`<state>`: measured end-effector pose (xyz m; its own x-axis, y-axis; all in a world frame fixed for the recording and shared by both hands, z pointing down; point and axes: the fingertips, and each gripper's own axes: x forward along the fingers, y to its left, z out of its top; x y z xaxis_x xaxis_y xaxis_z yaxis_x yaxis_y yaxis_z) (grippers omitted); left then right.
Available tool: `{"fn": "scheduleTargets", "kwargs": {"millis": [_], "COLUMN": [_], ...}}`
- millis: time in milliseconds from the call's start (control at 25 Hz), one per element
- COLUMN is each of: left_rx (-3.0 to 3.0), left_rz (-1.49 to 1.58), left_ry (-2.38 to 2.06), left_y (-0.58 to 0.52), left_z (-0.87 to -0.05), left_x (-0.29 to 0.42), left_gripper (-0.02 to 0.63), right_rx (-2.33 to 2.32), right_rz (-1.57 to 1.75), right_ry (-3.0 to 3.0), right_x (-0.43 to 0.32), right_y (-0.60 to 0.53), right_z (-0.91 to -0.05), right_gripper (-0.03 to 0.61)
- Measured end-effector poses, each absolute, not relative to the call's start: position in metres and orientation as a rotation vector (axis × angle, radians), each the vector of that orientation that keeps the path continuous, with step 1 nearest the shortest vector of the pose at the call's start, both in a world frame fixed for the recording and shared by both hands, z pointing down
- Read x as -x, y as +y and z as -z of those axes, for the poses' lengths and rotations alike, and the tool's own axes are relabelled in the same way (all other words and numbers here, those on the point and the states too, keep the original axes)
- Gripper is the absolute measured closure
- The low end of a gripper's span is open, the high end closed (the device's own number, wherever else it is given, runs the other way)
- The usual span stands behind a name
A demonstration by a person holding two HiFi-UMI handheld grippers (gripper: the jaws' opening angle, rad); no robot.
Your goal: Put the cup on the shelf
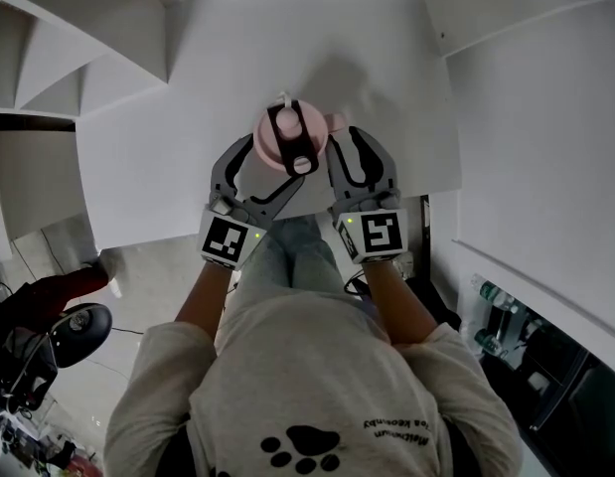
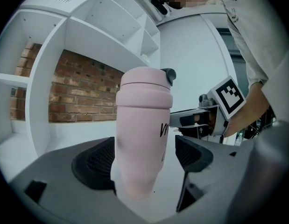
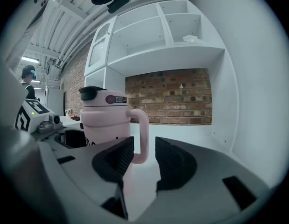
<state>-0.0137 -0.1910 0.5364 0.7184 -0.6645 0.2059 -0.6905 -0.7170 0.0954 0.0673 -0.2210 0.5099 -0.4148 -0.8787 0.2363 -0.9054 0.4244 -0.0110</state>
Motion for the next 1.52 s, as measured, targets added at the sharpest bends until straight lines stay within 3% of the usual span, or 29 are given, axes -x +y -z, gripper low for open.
{"fn": "scheduleTargets", "kwargs": {"millis": [680,920,1520], "left_rx": [-2.83,-2.84,-2.832], "left_rz": [-0.27,-0.274,-0.272], "left_ry": [-1.088,-1.07,-1.046], "left_y": [-0.216,-0.218,-0.218], "left_z": [-0.556,-0.558,-0.562], "left_x": [-0.006,-0.008,-0.008], "left_gripper": [0.179,0.172,0.172], "right_rx": [-1.59,-1.584,-1.592], "right_rz": [-0.203,-0.204,-0.212], "right_ry": [-2.471,-2.48,-2.495], "right_x": [-0.061,-0.056,-0.056], "right_y": [-0.25,-0.249,-0.249], "right_z": [-0.526,-0.528,-0.53], "right_gripper": [0.433,0.494,0.497]}}
